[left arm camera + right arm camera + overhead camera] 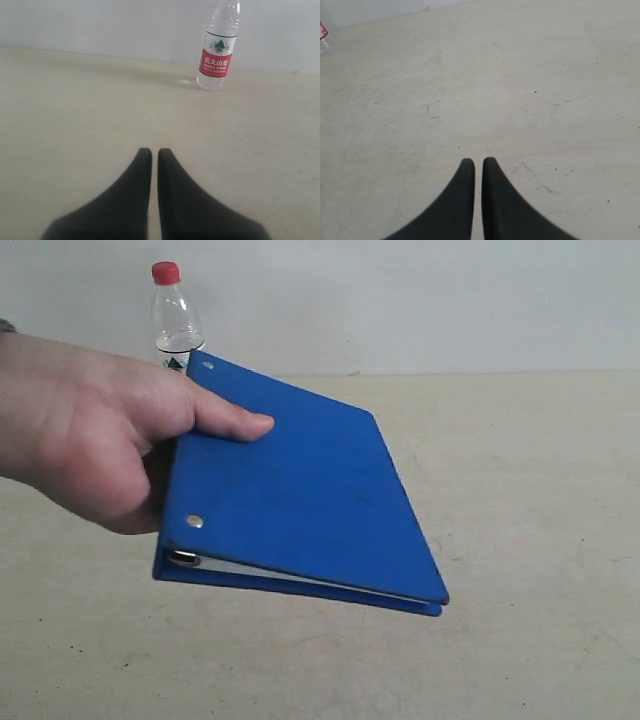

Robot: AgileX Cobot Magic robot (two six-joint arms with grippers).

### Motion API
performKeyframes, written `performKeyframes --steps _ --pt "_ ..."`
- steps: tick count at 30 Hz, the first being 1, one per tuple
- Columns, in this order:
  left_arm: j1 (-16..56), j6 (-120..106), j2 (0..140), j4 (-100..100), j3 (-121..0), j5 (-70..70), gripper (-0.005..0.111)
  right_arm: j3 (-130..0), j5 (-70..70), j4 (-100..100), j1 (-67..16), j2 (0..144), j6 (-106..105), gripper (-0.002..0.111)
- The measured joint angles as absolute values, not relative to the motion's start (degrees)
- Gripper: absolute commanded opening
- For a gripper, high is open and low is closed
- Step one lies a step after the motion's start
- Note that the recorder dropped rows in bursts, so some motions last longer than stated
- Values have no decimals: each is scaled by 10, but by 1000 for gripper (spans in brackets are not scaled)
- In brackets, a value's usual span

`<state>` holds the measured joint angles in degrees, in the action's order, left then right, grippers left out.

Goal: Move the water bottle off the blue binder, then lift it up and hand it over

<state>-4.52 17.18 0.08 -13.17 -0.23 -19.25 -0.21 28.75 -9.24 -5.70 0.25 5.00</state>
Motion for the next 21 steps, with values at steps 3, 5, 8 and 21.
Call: performKeyframes --steps 3,5,8,21 --pt "-46 159 1 -131 -2 -191 4 -2 288 -92 -57 3 50 1" --pt "-46 157 1 -131 -2 -191 4 -2 288 -92 -57 3 50 1" --pt "-46 156 1 -131 -2 -191 4 -2 288 -92 -57 3 50 1" --pt "-46 153 1 -131 -2 -191 4 -2 288 -92 -57 3 51 1"
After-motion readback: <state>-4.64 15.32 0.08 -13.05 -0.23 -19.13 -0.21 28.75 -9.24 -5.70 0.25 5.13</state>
